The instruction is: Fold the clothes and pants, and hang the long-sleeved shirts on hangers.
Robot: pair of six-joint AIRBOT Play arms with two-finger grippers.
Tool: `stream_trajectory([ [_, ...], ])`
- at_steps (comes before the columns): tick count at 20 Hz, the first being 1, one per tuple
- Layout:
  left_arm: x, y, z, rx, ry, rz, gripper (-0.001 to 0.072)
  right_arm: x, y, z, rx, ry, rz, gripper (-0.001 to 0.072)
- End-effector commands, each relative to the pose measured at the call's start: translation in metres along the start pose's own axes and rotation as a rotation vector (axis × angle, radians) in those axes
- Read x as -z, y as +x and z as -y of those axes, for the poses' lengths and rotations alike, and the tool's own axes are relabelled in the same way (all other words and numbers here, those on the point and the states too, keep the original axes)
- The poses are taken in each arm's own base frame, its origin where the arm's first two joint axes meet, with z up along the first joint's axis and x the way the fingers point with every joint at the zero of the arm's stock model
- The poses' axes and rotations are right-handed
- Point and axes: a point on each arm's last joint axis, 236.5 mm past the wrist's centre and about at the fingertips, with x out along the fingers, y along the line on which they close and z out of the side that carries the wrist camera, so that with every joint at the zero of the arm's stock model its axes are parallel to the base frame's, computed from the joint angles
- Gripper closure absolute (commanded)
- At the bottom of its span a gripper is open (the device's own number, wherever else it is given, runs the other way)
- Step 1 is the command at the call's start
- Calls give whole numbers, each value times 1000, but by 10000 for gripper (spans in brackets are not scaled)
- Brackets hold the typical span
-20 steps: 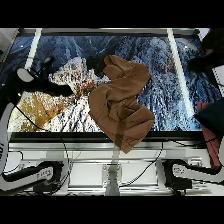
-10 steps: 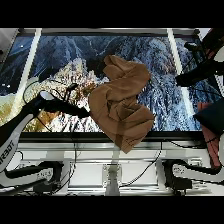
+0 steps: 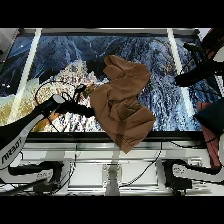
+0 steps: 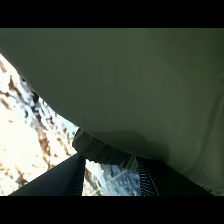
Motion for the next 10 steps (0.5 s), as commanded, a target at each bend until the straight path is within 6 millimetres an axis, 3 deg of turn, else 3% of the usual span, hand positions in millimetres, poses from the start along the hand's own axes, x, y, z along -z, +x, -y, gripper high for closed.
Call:
stream_trajectory([
  [1, -9, 5, -7, -55, 30, 32, 143, -1, 0, -4, -16, 2, 6, 702],
  [2, -10, 6, -6, -58, 36, 35, 62, -3, 0, -6, -25, 3, 10, 702],
  [8, -13, 15, 10, -58, 87, 35, 88, -5, 0, -10, -43, 4, 19, 703],
  [10, -12, 19, 17, -54, 107, 32, 265, -5, 0, -10, -44, 4, 19, 702],
])
